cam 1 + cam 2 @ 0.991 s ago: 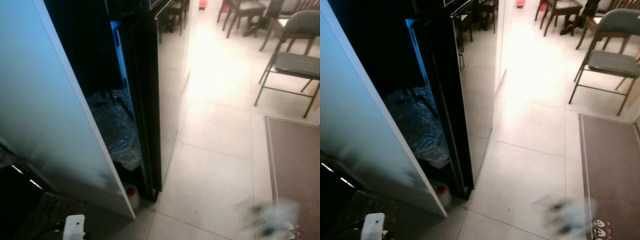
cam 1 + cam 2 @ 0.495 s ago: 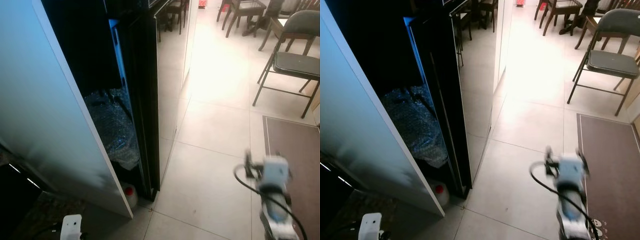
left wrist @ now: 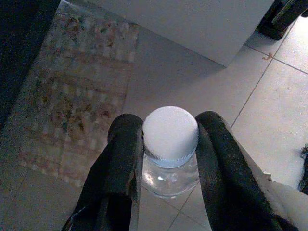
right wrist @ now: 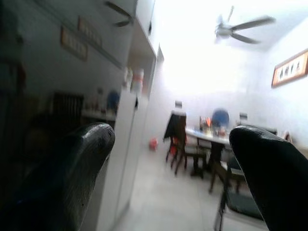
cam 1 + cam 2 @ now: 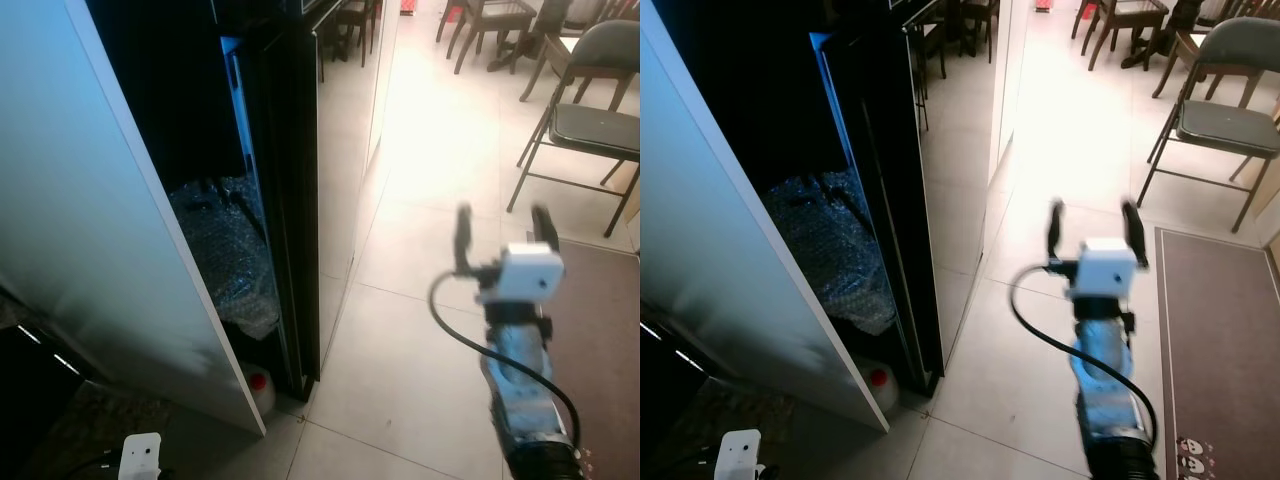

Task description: Restocking fridge

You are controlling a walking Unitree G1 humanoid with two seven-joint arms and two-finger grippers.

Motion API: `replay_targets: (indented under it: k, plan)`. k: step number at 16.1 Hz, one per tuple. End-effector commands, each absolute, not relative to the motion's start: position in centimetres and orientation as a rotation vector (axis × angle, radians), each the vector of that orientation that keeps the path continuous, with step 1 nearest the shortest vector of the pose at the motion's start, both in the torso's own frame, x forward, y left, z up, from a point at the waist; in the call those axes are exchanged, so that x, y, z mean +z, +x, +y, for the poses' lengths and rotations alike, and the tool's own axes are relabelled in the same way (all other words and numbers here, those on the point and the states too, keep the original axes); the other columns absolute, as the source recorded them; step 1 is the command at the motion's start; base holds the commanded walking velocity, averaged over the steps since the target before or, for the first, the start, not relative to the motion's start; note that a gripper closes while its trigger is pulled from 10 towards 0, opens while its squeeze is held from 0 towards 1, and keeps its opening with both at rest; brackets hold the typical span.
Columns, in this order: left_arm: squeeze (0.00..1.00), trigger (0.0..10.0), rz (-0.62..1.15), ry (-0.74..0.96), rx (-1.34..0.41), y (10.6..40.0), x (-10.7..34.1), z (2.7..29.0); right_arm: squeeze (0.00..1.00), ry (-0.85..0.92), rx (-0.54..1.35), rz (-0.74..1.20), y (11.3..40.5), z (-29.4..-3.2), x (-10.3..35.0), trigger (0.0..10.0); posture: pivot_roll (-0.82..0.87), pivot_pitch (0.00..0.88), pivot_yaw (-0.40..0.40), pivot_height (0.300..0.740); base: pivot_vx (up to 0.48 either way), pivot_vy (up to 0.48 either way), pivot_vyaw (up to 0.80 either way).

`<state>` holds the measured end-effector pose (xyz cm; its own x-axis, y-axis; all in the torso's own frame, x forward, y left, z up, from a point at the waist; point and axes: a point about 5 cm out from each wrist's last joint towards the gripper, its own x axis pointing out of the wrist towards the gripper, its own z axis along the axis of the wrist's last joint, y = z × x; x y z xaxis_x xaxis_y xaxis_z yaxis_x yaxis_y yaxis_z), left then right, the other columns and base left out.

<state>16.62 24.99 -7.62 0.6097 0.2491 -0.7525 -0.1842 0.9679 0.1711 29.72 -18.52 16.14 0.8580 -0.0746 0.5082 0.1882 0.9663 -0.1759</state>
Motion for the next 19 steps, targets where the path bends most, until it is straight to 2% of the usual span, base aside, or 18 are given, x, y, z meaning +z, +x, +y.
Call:
replay_targets:
  k: [1, 4, 7, 9, 11, 12, 15, 17, 19]
  plan:
    - [0.0, 10.0, 0.895, 0.092, 0.265, 16.0, -7.7, 25.5, 0.0, -0.235, -0.142, -0.562, 29.7, -18.1, 17.7, 10.0, -0.05, 0.0, 0.048, 0.74, 0.0, 0.0, 0.0]
    - [0.0, 10.0, 0.895, 0.089, 0.266, 16.1, -7.7, 25.4, 0.0, -0.191, -0.263, -0.429, 30.3, -18.6, 18.6, 10.0, -0.05, 0.0, 0.045, 0.74, 0.0, 0.0, 0.0]
    - [0.0, 10.0, 0.898, 0.091, 0.262, 16.2, -7.7, 25.4, 0.0, -0.067, -0.438, -0.271, 30.6, -21.0, 19.0, 10.0, -0.05, 0.0, 0.045, 0.74, 0.0, 0.0, 0.0]
    - [0.0, 10.0, 0.898, 0.09, 0.263, 16.1, -7.8, 25.3, 0.0, 0.052, -0.526, -0.079, 30.8, -22.5, 17.6, 10.0, -0.05, 0.0, 0.041, 0.74, 0.0, 0.0, 0.0]
    - [0.0, 10.0, 0.897, 0.089, 0.263, 16.2, -7.7, 25.3, 0.0, 0.058, -0.52, -0.023, 30.8, -22.5, 17.1, 10.0, -0.05, 0.0, 0.041, 0.74, 0.0, 0.0, 0.0]
    - [0.0, 10.0, 0.896, 0.089, 0.262, 16.2, -7.8, 25.3, 0.0, 0.092, -0.479, 0.088, 31.0, -22.1, 16.1, 10.0, -0.05, 0.0, 0.038, 0.74, 0.0, 0.0, 0.0]
    - [0.0, 10.0, 0.9, 0.086, 0.261, 16.1, -7.8, 25.1, 0.0, 0.16, -0.427, 0.245, 30.8, -21.2, 14.5, 10.0, -0.05, 0.0, 0.034, 0.74, 0.0, 0.0, 0.0]
    - [0.0, 10.0, 0.903, 0.086, 0.26, 16.0, -7.9, 25.1, 0.0, 0.184, -0.407, 0.258, 30.8, -21.0, 14.5, 10.0, -0.05, 0.0, 0.035, 0.74, 0.0, 0.0, 0.0]
    - [0.0, 10.0, 0.905, 0.086, 0.262, 15.9, -7.9, 25.2, 0.0, 0.107, -0.332, 0.247, 31.0, -20.6, 14.8, 10.0, -0.05, 0.0, 0.035, 0.74, 0.0, 0.0, 0.0]
